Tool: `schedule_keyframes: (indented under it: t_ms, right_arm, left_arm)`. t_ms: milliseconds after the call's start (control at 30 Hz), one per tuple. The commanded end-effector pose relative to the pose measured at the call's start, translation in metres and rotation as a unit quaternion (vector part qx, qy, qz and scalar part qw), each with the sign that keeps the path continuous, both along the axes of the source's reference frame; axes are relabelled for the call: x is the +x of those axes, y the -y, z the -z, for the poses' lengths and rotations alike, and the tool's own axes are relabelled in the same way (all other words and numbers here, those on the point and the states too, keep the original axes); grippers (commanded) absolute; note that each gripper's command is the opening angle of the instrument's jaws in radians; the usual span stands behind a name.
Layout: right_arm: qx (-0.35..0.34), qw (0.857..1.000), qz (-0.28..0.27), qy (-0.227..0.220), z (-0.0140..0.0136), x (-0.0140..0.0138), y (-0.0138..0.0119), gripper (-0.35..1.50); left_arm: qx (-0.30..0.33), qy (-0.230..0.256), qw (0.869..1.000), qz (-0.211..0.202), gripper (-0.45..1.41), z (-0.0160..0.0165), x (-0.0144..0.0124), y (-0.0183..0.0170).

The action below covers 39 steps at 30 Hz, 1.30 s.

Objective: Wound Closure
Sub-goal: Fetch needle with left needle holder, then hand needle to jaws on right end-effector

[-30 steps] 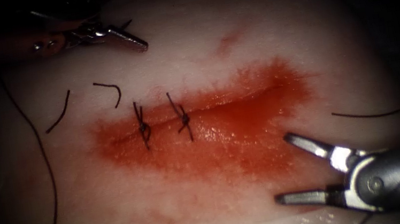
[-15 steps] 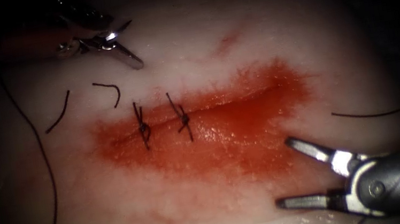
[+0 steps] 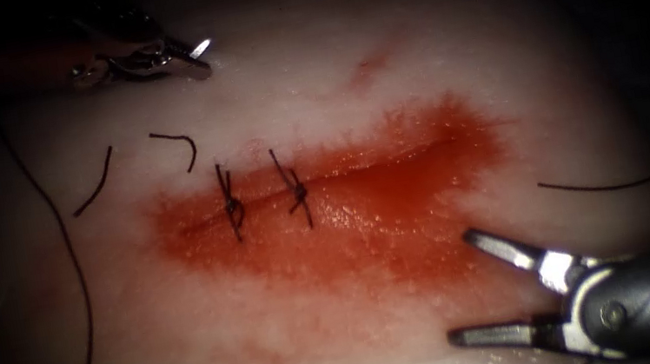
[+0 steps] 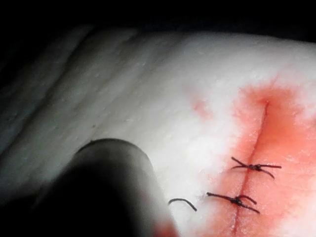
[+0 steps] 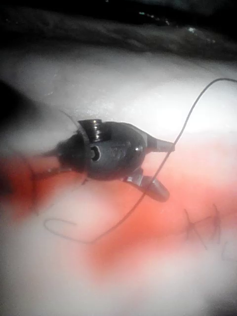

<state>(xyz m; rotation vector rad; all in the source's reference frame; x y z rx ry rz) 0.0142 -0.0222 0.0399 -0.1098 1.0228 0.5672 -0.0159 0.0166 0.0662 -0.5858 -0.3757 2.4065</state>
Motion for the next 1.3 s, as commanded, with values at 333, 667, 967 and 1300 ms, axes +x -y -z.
schedule_keyframes:
  t_ms: [333, 667, 967, 1300]
  right_arm:
    - [0.002, 1.0, -0.002, -0.004, -0.0001, 0.0006, -0.0003, 0.76]
    - [0.012, 1.0, -0.01, -0.008, 0.0, 0.0005, -0.0006, 0.69]
    - [0.09, 0.994, -0.047, -0.049, 0.0001, -0.0002, -0.0033, 0.78]
    - [0.199, 0.97, -0.061, -0.127, -0.0015, -0.0009, -0.0067, 0.71]
  left_arm:
    - [-0.068, 0.052, 0.996, -0.007, -0.45, 0.0073, -0.0027, 0.0011]
    - [-0.1, 0.101, 0.989, -0.035, -0.45, 0.0115, -0.0055, 0.0031]
    - [-0.199, 0.284, 0.931, -0.113, -0.45, 0.0143, -0.0095, 0.0069]
    - [-0.264, 0.413, 0.852, -0.186, -0.45, 0.0177, -0.01, 0.0118]
